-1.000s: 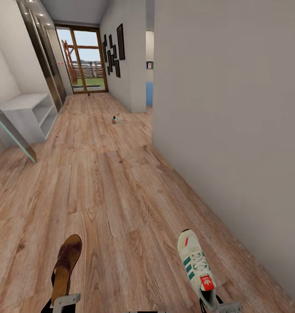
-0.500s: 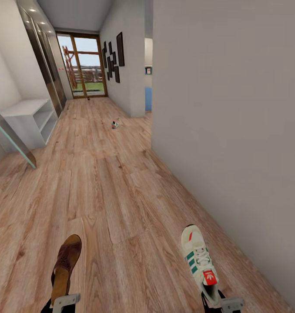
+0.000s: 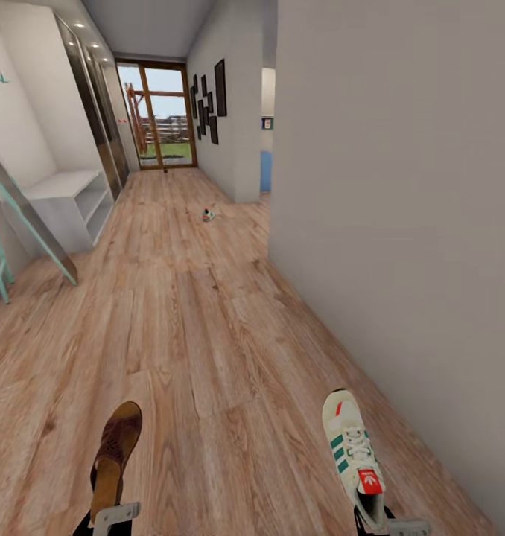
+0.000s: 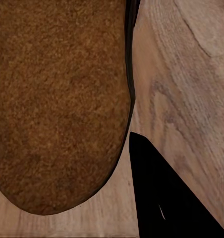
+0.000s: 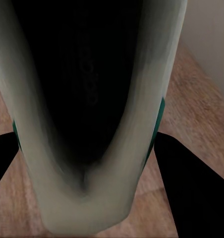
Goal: Pick up the two gym shoes and the two sandals from the corridor floor and place them onto the hallstand (shoe rack) in the corridor, making sure they are on the rack and not on the floor. Arrange them so the two gym shoes are next to each other and the two sandals are next to each other.
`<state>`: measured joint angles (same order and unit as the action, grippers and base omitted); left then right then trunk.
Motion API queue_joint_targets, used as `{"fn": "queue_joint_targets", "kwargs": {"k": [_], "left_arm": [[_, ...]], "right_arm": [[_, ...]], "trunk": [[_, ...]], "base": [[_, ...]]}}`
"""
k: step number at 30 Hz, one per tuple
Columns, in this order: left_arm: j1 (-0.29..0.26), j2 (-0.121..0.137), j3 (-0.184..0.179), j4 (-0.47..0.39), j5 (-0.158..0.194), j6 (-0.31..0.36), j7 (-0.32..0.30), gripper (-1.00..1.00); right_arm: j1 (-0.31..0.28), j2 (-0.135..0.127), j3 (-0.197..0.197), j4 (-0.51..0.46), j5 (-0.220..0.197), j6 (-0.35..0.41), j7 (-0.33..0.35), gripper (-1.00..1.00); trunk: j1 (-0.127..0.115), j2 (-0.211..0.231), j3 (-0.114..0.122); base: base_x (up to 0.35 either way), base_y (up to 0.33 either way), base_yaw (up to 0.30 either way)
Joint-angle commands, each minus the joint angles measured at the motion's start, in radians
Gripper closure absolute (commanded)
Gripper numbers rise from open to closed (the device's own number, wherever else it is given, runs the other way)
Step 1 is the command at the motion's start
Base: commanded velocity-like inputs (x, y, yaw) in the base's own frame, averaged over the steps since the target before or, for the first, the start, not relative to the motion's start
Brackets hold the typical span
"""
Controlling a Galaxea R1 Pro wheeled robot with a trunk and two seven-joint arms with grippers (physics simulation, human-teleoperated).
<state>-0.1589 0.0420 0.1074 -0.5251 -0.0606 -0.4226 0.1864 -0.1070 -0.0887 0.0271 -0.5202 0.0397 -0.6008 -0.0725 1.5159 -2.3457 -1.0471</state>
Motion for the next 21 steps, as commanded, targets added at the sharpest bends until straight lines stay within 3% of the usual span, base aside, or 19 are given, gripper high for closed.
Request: {"fn": "queue_joint_targets", "kwargs": {"k": [1, 17, 21], "left_arm": [[-0.001, 0.000, 0.002, 0.000, -0.010, -0.001, 0.004, 1.00], [-0.001, -0.001, 0.003, 0.000, -0.011, 0.001, 0.007, 1.00], [-0.001, 0.000, 0.003, 0.000, -0.011, 0.001, 0.007, 1.00]], "right_arm": [[0.000, 0.000, 0.003, 0.007, 0.003, -0.002, -0.007, 1.00], [0.000, 0.001, 0.004, 0.023, 0.003, -0.002, -0.007, 1.00], [0.000, 0.001, 0.004, 0.026, 0.003, -0.002, -0.007, 1.00]], "trunk": [[0.000, 0.000, -0.001], [0.000, 0.000, -0.001], [0.000, 0.000, -0.001]], "base": [[-0.027, -0.243, 0.278], [-0.071, -0.260, 0.279], [-0.004, -0.091, 0.279]]}}
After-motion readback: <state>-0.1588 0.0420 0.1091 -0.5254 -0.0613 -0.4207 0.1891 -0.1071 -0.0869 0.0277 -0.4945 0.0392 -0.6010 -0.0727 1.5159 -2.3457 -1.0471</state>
